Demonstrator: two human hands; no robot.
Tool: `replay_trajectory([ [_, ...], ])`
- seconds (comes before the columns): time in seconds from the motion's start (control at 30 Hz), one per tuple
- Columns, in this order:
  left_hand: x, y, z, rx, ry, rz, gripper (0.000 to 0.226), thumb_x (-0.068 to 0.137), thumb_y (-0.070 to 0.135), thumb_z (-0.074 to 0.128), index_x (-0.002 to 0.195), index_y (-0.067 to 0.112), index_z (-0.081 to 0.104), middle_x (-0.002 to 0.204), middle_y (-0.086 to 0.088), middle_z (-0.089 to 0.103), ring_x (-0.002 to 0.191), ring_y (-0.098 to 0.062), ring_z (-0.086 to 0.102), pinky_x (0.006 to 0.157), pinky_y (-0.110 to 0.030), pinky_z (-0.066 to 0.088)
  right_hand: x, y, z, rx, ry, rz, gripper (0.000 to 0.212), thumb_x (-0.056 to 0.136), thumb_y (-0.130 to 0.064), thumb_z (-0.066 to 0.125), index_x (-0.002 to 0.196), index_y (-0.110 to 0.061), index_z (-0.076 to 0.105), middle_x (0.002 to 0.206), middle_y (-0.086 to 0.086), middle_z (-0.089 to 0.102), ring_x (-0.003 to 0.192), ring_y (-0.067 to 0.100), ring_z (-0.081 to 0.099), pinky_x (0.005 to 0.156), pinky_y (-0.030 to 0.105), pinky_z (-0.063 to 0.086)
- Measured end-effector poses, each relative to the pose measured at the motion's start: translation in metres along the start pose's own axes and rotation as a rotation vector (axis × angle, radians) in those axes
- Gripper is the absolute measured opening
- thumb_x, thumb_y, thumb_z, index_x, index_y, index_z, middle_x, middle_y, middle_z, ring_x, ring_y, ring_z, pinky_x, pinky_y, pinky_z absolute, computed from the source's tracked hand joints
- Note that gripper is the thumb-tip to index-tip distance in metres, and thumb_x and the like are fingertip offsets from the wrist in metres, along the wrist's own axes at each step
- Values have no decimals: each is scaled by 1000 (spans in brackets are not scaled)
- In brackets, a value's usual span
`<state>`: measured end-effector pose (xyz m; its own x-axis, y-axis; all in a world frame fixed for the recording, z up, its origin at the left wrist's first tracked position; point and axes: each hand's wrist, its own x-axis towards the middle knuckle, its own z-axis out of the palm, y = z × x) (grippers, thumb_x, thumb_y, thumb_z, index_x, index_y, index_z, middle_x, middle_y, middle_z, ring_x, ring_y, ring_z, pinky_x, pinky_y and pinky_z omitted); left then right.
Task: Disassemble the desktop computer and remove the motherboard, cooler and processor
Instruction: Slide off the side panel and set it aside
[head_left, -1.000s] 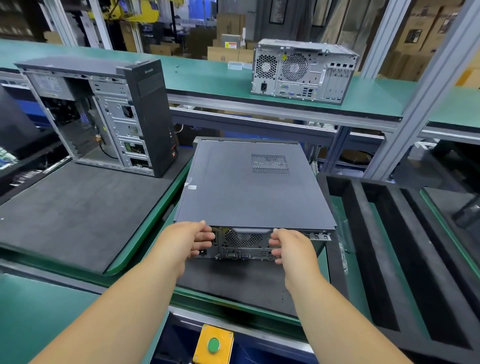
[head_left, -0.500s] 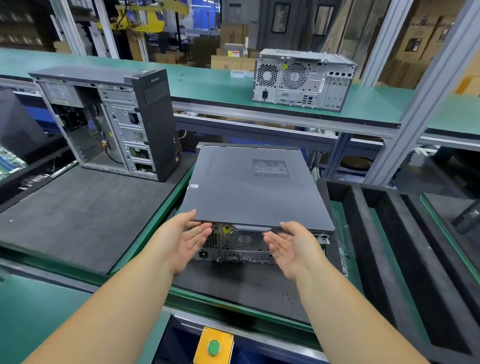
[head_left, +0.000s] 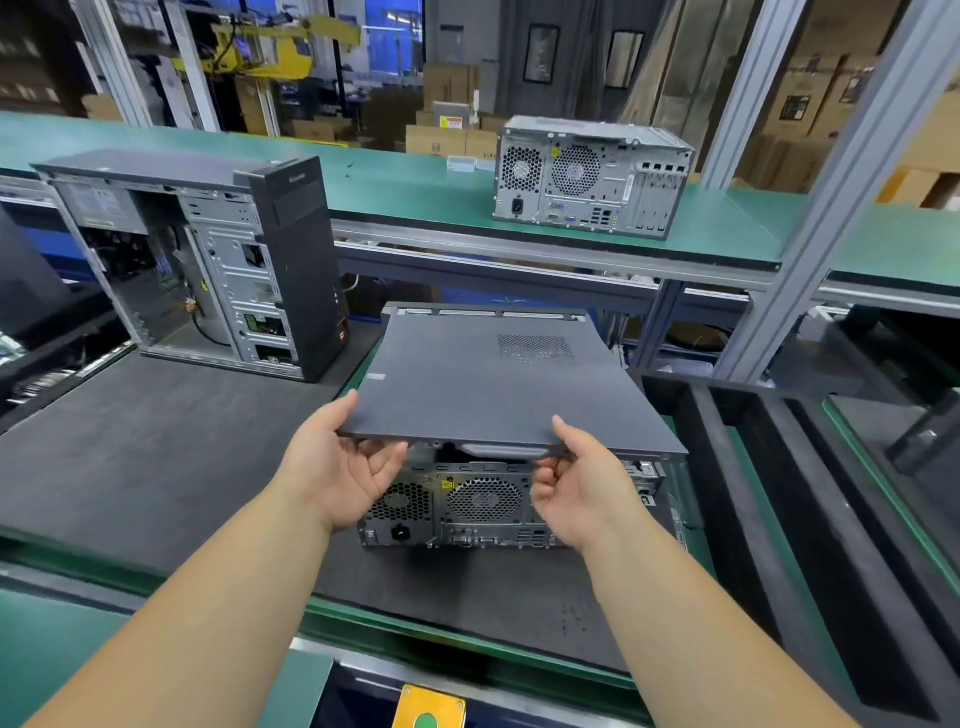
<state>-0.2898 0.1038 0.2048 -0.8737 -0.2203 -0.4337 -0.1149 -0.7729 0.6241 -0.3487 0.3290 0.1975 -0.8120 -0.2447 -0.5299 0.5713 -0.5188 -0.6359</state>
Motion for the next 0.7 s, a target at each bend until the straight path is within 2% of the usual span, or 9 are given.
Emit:
replay_trajectory([
  [0.07,1,3,0,30,-52,17,23,94,25,51,111,12,60,93,-8,74,76,-23,73,56,-26,58,4,-4,4,4,-31,-24,10,90,-15,64,83,-11,59,61,1,45,46,11,36,41,21,29],
  [0.17,2,6,-1,91,-161,88,23,95,11,45,115,10,58,100,-10,73,77,-21,73,60,-26,58,4,-14,2,24,-85,-47,11,90,-8,59,80,-9,58,66,2,49,45,11,34,41,20,29],
  [0.33,-5,0,12,154,-329,181,33,91,8,47,120,12,61,111,-9,71,86,-18,72,68,-26,58,-7,-33,-14,-16,-174,-137,1,89,-14,63,88,-14,61,76,0,54,51,10,36,47,20,31],
  [0.43,-12,-7,37,165,-385,230,37,84,12,53,120,13,61,110,-8,71,84,-16,72,69,-25,58,-21,-50,-26,-29,-203,-228,27,80,-34,69,101,-17,67,77,-1,59,57,11,44,52,23,37],
  [0.5,-16,-15,58,167,-406,250,36,82,13,55,117,12,62,107,-9,72,80,-16,72,68,-24,58,-34,-63,-38,-104,-178,-245,45,81,-50,66,110,-16,67,76,1,58,57,12,47,53,26,40],
  [0.53,-18,-20,69,174,-408,256,33,83,13,55,115,11,62,105,-9,72,78,-16,72,66,-24,58,-40,-68,-47,-179,-128,-244,49,82,-56,64,107,-14,66,72,1,55,56,12,46,52,26,38],
  [0.6,-19,-36,92,194,-417,256,28,84,11,54,111,10,63,102,-9,73,75,-16,72,64,-24,58,-55,-76,-67,-396,89,-317,44,83,-60,64,85,-17,58,63,-1,44,50,11,38,50,28,32],
  [0.63,-19,-42,100,202,-423,254,28,84,10,55,111,9,63,101,-9,73,74,-16,72,65,-25,58,-60,-76,-77,-537,222,-420,42,82,-60,64,75,-22,48,62,-3,39,49,11,33,50,30,29],
  [0.7,-18,-63,122,226,-445,226,25,86,7,52,108,9,63,96,-8,74,70,-15,71,66,-25,59,-72,-82,-105,-788,424,-800,42,78,-60,61,69,-27,36,61,-12,36,51,8,31,52,29,30],
])
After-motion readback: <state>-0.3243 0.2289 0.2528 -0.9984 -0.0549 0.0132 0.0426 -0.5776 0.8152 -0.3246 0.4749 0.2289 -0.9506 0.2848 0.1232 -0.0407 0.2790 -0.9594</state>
